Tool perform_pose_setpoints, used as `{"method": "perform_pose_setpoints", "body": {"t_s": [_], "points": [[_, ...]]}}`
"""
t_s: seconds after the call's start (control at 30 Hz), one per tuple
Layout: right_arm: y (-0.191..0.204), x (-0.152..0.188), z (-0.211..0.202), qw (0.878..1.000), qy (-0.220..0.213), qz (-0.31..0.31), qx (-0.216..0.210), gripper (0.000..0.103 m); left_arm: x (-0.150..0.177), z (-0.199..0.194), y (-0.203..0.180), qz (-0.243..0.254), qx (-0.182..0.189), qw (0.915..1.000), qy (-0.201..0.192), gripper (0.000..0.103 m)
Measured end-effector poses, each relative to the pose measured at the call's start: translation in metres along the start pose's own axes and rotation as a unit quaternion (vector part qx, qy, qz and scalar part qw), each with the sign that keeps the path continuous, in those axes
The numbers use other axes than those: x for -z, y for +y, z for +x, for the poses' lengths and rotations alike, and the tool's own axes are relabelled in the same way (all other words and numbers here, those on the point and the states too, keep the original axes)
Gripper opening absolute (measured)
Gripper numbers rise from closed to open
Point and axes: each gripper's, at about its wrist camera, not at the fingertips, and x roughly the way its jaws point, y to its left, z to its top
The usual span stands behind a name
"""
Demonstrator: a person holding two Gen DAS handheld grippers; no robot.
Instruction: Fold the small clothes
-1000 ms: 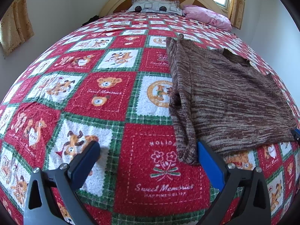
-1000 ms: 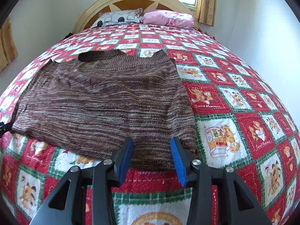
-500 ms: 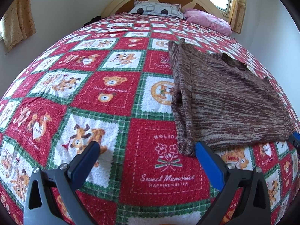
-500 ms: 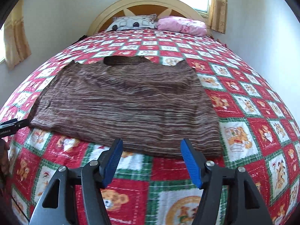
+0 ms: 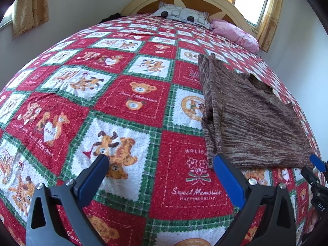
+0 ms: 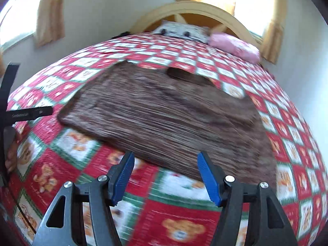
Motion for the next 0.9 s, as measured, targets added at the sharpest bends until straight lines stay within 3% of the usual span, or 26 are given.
{"method": "perform_pose_setpoints", "body": {"t_s": [0.2,0.37,0.6,0.9], "points": [[0.059,-0.012,0.012,0.996,-0.013,-0.081,-0.02,0.065,-0.008,-0.003,0.018,-0.001,0.029,0.9995,0.014,0.103],[0.095,-0.018,0.022,0.991,-0.022,-0.126,-0.025,0.065,-0.024,-0.002,0.037,0.013,0.014,0.9998,0.006,0.103],[0.142,-0.027,0.033,0.982,-0.041,-0.184,-0.033,0.065,-0.056,0.008,0.044,0.029,0.039,0.9988,0.008,0.103],[0.179,-0.038,0.058,0.971,-0.038,-0.237,-0.001,0.065,-0.097,0.04,0.027,0.022,0.136,0.9895,0.043,0.103]]}}
